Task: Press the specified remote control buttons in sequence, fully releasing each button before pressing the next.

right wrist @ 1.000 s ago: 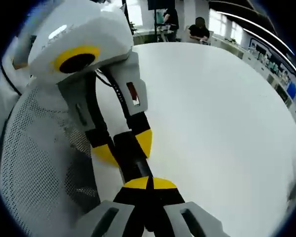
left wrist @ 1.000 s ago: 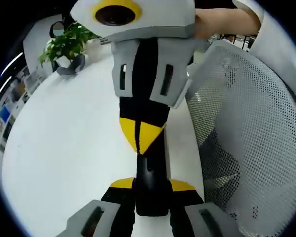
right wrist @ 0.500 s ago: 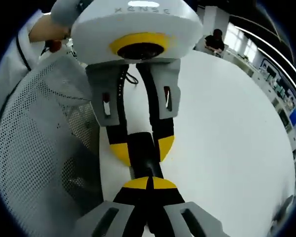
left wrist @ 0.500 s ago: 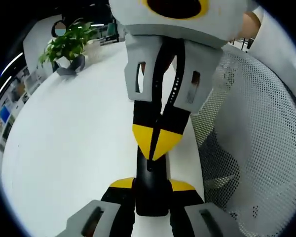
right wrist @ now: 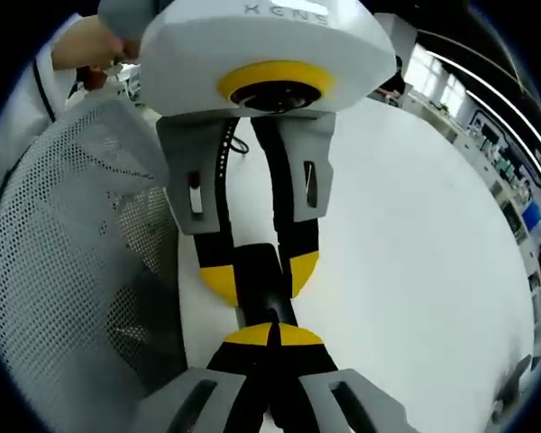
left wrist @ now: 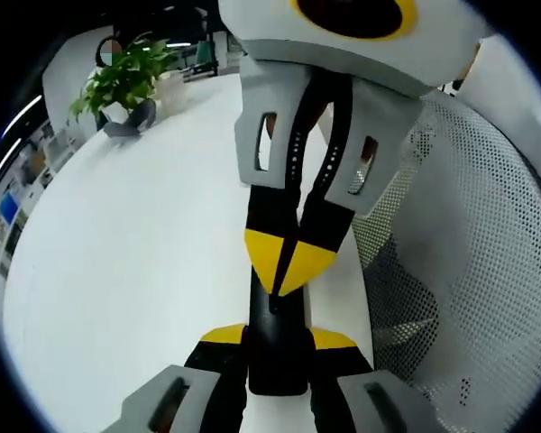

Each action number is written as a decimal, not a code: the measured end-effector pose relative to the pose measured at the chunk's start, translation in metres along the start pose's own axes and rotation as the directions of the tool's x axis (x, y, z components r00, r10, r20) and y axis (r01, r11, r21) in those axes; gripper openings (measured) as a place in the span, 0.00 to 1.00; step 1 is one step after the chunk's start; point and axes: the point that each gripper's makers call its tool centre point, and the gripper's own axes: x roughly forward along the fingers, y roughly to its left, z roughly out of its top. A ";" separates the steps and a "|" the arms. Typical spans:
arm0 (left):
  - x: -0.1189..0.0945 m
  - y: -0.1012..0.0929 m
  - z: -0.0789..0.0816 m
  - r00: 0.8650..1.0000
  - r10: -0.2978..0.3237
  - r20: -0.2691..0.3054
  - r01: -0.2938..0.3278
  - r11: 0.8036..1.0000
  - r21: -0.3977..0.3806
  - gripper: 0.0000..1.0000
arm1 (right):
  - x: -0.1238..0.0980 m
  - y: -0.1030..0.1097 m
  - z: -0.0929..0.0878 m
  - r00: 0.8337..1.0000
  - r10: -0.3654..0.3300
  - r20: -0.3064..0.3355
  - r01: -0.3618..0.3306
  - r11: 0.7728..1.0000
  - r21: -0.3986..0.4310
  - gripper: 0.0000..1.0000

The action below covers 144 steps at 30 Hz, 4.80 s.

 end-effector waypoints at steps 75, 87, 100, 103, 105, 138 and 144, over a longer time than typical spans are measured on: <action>-0.001 -0.002 0.000 1.000 0.025 -0.008 -0.025 0.999 -0.030 0.24 | -0.011 -0.002 -0.036 0.999 0.015 0.029 -0.018 0.991 0.132 0.31; -0.002 -0.002 0.000 0.999 0.047 0.019 -0.046 0.997 -0.056 0.24 | -0.004 -0.005 -0.030 0.999 0.040 0.034 -0.044 0.993 0.114 0.25; -0.001 0.004 0.003 0.995 0.090 0.036 -0.086 0.990 -0.109 0.26 | -0.003 -0.006 -0.029 0.998 0.060 0.025 -0.063 0.989 0.135 0.24; -0.001 0.005 0.002 0.994 0.103 0.031 -0.098 0.987 -0.129 0.28 | -0.003 -0.006 -0.029 0.998 0.057 0.031 -0.061 0.988 0.141 0.24; -0.006 0.012 0.005 0.987 0.154 0.042 -0.148 0.981 -0.129 0.30 | -0.003 -0.007 -0.029 0.998 0.052 0.030 -0.056 0.988 0.146 0.24; -0.167 0.033 0.034 0.734 0.590 0.337 -0.399 0.776 -0.488 0.66 | -0.002 -0.006 -0.029 0.999 0.013 0.033 -0.017 0.994 0.103 0.23; -0.188 0.035 0.039 0.640 0.676 0.365 -0.446 0.714 -0.539 0.72 | -0.003 -0.004 -0.029 1.000 0.020 0.007 -0.021 0.997 0.068 0.23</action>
